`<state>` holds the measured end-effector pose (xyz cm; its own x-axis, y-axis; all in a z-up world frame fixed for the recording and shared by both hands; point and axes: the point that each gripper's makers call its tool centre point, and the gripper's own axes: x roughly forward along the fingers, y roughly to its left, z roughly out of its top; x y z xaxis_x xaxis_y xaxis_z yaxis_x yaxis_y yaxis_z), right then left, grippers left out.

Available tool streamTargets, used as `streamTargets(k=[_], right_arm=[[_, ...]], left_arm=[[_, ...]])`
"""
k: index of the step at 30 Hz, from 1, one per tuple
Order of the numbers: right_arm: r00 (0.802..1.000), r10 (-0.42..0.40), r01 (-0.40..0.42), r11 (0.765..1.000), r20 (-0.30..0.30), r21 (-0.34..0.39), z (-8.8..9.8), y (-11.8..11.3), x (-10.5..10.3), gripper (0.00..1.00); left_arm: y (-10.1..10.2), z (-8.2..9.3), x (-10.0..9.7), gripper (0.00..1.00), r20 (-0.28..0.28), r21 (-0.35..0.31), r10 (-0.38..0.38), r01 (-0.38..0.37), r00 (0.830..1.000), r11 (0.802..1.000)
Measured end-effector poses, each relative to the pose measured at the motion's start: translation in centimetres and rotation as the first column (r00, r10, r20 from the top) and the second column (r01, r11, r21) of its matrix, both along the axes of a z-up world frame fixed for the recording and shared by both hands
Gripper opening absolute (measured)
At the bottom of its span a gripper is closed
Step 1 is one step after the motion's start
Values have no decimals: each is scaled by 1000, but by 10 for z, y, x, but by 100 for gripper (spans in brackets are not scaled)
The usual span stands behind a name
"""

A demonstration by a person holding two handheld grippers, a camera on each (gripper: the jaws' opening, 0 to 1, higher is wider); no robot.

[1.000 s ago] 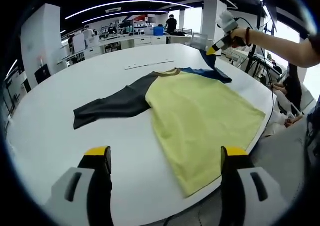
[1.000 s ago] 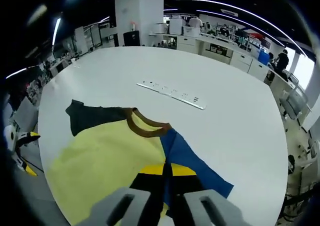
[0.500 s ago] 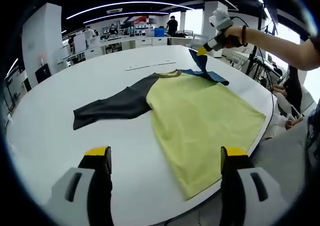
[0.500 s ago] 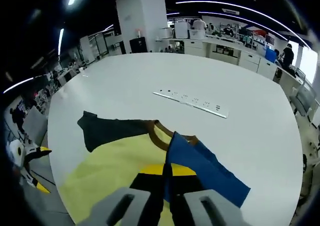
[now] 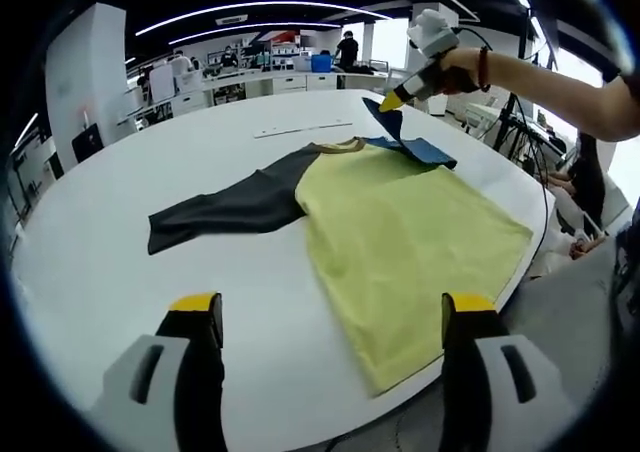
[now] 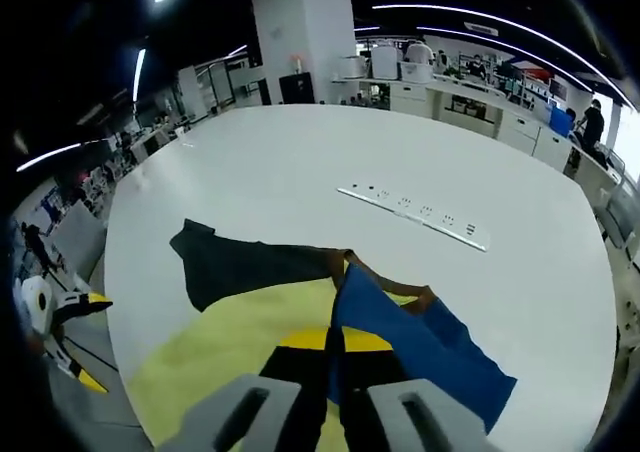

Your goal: Fold the garment on the visible template until the final outline fits inside the template.

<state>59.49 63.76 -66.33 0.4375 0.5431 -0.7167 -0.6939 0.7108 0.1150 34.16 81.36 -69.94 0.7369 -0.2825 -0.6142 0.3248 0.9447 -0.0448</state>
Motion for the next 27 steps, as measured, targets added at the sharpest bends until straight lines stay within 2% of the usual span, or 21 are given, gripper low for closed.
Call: streamTargets(k=[12,27], right_arm=[[1000,29,-29,999,-4,39,4,29,-8,0],[997,72,-71,996,-15,49,4,63,-22,0]], left_arm=[[3,-1,-3,87,-9,3,9,-9,1000,1000],[1,-2,-1,86,-4,5,-2,2,1000,1000]])
